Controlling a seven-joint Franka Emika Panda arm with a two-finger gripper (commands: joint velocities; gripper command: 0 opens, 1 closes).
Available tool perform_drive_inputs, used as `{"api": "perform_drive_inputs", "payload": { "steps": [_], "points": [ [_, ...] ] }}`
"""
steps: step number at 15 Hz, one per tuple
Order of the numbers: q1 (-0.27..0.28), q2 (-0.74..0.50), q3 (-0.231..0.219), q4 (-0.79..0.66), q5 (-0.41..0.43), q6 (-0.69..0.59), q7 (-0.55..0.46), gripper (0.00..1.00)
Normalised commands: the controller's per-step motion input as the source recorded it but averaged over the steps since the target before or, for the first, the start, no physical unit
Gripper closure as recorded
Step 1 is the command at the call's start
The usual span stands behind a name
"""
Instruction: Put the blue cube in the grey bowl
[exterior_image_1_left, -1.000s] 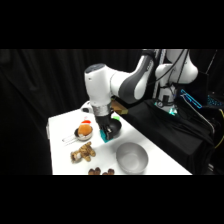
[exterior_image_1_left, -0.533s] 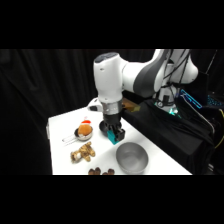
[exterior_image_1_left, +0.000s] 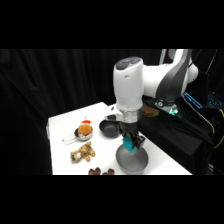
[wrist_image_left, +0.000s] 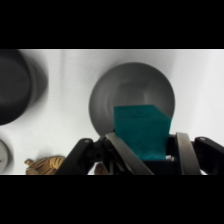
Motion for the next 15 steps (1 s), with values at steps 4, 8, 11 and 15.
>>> {"api": "perform_drive_inputs", "payload": {
  "steps": [4,8,11,15],
  "points": [
    [0.068,-0.09,0.053,-0.23,0.104,0.33,0.05,0.74],
    [0.070,0.07,-0.024,-0.15,-0.059,0.39,0.13,0.74],
    [0.124,0.16,-0.119,-0.08,-0.211,0.46,0.22,0.74],
    [0.220,0.12,-0.235,-0.04,-0.299,0.38,0.29,0.74]
  ]
}}
